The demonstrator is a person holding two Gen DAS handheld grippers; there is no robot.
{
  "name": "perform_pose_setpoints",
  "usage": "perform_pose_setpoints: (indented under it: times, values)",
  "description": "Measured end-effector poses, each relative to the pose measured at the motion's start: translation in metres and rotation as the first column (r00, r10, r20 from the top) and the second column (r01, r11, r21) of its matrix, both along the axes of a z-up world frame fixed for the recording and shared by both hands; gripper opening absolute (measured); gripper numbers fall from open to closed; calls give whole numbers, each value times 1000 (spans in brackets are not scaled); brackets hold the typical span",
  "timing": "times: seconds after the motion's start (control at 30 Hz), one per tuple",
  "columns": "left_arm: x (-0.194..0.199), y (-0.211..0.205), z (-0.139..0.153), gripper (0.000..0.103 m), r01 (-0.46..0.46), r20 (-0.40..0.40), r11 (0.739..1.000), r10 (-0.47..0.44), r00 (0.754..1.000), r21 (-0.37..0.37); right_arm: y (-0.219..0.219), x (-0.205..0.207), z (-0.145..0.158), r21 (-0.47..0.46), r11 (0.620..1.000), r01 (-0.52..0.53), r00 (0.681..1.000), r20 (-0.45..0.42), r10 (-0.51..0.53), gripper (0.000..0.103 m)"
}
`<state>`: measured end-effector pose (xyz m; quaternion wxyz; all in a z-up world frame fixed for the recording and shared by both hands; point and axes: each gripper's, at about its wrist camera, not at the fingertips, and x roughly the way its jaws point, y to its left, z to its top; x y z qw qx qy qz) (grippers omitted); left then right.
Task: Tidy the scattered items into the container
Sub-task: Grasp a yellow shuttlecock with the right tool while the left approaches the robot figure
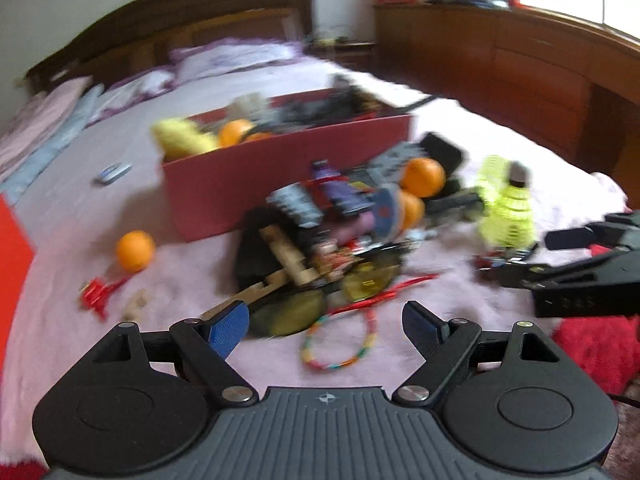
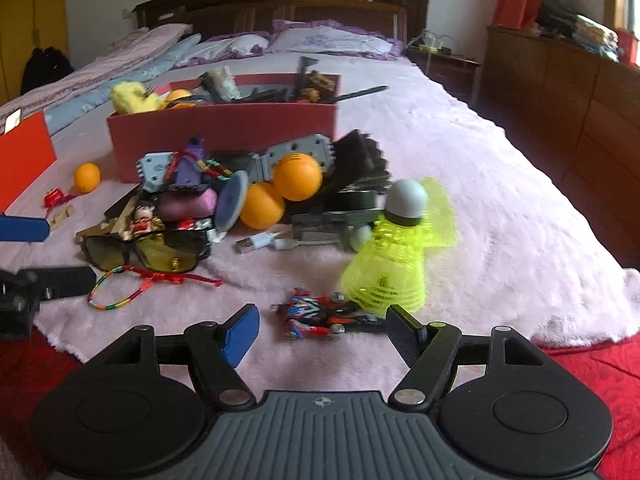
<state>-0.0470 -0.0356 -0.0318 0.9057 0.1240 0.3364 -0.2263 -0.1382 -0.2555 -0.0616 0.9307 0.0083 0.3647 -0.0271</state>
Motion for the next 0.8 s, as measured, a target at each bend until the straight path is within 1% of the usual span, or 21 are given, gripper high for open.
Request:
perform_pose_setpoints:
  times: [0.03, 0.17, 0.2, 0.27, 0.37, 0.47, 0.53, 0.57, 0.6, 0.63, 0.73, 0.8]
  values:
    - [0, -7, -1, 83, 37, 5, 999, -37, 999, 1, -3, -1, 1, 2, 1000, 11, 1000, 5, -11, 72]
    - [-2, -39, -10, 76, 148, 21, 989, -148, 989, 8, -25, -3, 6, -1, 998, 59, 998, 34, -59, 72]
    - [-4, -45, -13, 72, 167, 15, 986, -168, 986, 7, -32, -3, 9, 8, 998, 61, 998, 33, -61, 72]
    - [-6, -56, -19, 72, 204, 3, 979, -204, 979, 4, -44, 3, 13, 30, 998, 52, 998, 41, -53, 71]
    - [-11, -64, -25, 72, 231, -21, 973, -230, 973, 7, -51, 19, 17, 56, 998, 32, 997, 62, -35, 71]
    - [-14, -67, -28, 72, 241, -34, 970, -240, 970, 22, -50, 41, 8, 84, 996, 12, 998, 53, -16, 69]
    - [-14, -68, -29, 72, 242, -32, 970, -241, 970, 31, -48, 50, 0, 84, 996, 15, 999, 43, -18, 65]
    - [-13, -70, -29, 72, 247, -30, 969, -246, 969, 34, -47, 53, -3, 79, 997, 21, 999, 39, -24, 55]
    - [-11, -72, -29, 72, 252, -28, 967, -251, 968, 37, -46, 56, -7, 73, 997, 27, 999, 35, -29, 42]
    - [-10, -74, -29, 72, 257, -26, 966, -256, 966, 41, -47, 54, -7, 64, 997, 39, 998, 42, -41, 42]
    - [-4, -85, -27, 70, 290, -16, 956, -289, 957, 55, -57, 40, 0, 101, 992, 69, 995, 67, -76, 42]
    - [3, -97, -30, 70, 315, -12, 947, -315, 949, 56, -65, 27, 5, 94, 991, 93, 992, 81, -101, 42]
